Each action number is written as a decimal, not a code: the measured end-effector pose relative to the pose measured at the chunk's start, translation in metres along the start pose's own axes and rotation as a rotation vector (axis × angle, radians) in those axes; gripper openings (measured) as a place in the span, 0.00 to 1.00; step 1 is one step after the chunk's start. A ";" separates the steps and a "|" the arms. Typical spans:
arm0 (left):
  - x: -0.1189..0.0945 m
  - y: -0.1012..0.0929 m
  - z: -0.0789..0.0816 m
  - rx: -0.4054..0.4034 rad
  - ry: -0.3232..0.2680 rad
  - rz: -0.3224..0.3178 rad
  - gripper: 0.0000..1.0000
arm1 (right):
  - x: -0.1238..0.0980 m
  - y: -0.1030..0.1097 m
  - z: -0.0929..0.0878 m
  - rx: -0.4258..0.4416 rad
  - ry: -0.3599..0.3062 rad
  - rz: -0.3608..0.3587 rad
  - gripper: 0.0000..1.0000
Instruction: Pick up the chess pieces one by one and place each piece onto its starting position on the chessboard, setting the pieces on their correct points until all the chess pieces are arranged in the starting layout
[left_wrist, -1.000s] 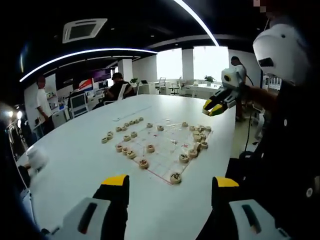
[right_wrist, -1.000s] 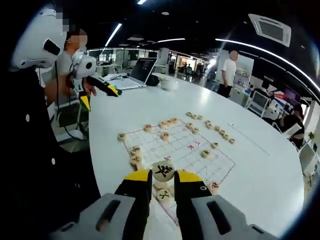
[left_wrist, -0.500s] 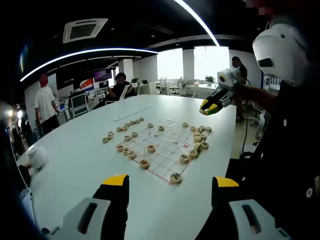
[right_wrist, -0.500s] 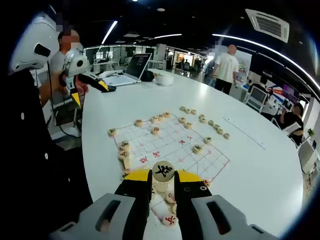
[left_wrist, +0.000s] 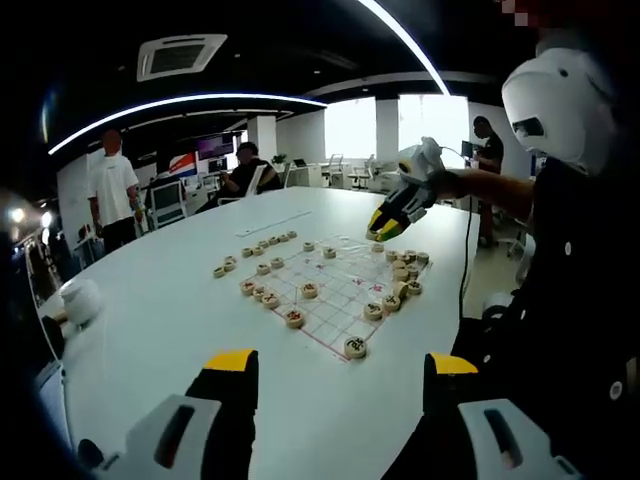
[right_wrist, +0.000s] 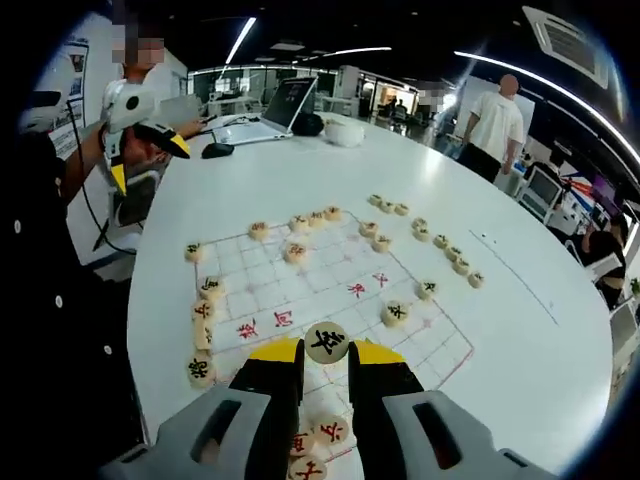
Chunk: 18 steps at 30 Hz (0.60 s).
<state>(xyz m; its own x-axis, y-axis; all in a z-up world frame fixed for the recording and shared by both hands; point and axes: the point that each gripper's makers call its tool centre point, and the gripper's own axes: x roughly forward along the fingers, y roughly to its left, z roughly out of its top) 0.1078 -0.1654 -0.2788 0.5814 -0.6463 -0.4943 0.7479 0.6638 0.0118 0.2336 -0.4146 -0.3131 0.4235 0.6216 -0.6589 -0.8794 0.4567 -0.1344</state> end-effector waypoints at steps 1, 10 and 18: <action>-0.001 0.001 0.000 -0.001 0.000 0.003 0.67 | 0.002 0.000 0.000 -0.003 0.004 0.004 0.19; -0.005 0.003 0.000 0.000 -0.012 0.019 0.67 | 0.016 0.001 0.001 -0.023 0.034 0.025 0.19; -0.009 0.001 -0.001 -0.005 -0.019 0.019 0.67 | 0.031 -0.001 -0.008 -0.036 0.088 0.036 0.19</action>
<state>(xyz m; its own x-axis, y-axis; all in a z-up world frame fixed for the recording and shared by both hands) 0.1031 -0.1583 -0.2754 0.6014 -0.6409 -0.4771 0.7353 0.6776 0.0166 0.2458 -0.4005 -0.3392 0.3722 0.5783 -0.7259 -0.9015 0.4112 -0.1347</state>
